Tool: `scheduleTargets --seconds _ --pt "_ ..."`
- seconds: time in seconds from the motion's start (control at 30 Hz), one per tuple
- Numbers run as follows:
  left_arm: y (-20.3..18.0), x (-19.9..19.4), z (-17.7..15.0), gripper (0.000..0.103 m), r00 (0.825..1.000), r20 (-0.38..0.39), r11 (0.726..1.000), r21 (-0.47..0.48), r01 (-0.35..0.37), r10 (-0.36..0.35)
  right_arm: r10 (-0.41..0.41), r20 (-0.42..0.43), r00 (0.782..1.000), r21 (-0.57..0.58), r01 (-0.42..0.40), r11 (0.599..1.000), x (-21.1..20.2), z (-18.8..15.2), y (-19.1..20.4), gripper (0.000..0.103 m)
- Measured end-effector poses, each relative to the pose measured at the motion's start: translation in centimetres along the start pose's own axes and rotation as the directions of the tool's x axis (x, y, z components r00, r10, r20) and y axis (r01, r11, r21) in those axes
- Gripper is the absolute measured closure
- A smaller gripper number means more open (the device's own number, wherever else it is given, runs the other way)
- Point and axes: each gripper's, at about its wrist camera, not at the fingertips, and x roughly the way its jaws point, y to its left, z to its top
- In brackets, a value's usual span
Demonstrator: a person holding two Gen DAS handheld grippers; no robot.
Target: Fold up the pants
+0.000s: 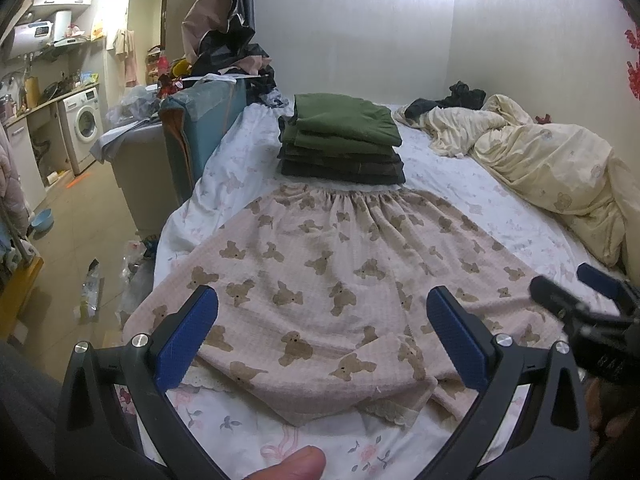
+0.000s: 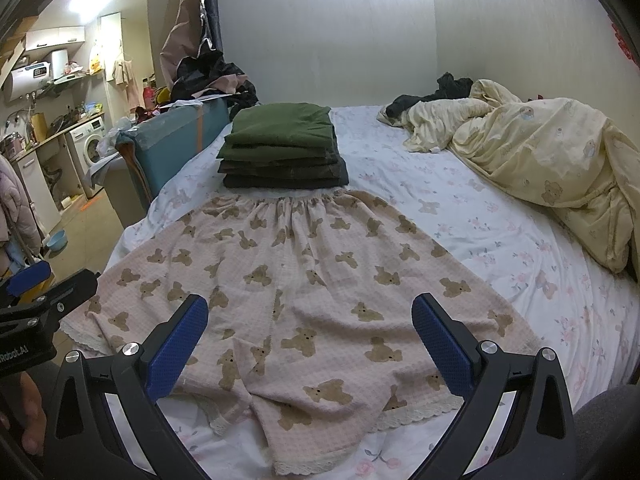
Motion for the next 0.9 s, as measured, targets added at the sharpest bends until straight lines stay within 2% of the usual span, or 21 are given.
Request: scheduleTargets --seconds 0.17,0.3,0.47,0.6,0.63,0.7,0.73,0.87,0.9 --pt "-0.8 0.9 1.0 0.000 0.999 -0.044 1.000 0.004 0.004 -0.004 -0.019 -0.053 0.998 0.154 0.027 0.988 0.4 0.5 -3.8 0.000" --pt "-1.3 1.7 1.5 0.000 0.998 -0.060 1.000 -0.002 -0.001 0.001 -0.094 -0.146 0.985 0.203 0.123 0.971 1.6 1.1 -7.4 0.000" --pt "-1.8 2.7 1.8 0.000 0.995 -0.099 1.000 -0.022 0.010 -0.012 -0.087 -0.246 0.965 0.381 0.179 0.907 3.4 1.1 -14.3 0.000" --pt "-2.5 3.3 1.9 0.000 0.992 -0.121 0.999 -0.022 0.023 -0.025 -0.128 -0.313 0.941 0.415 0.256 0.873 5.6 0.1 -19.2 0.000" --pt "-2.8 3.4 2.0 0.000 0.992 -0.123 1.000 -0.012 0.024 -0.025 -0.119 -0.344 0.931 0.462 0.278 0.842 6.3 -0.6 -21.0 0.000" --pt "-3.0 3.6 1.9 0.000 0.992 -0.119 0.999 0.001 0.032 -0.031 -0.087 -0.345 0.935 0.544 0.275 0.792 6.8 -1.7 -23.3 0.000" --pt "-3.0 3.7 1.9 0.000 0.993 -0.116 1.000 0.011 0.023 -0.021 -0.086 -0.360 0.929 0.590 0.298 0.751 7.0 -2.6 -24.9 0.000" --pt "-2.2 4.1 1.7 0.000 0.991 -0.137 1.000 -0.004 -0.011 0.011 -0.085 -0.417 0.905 0.671 0.370 0.643 7.5 -5.1 -28.3 0.000" --pt "-1.9 4.3 1.6 0.000 0.989 -0.144 1.000 -0.016 -0.015 0.012 -0.077 -0.438 0.896 0.694 0.391 0.605 7.7 -5.8 -29.0 0.000"
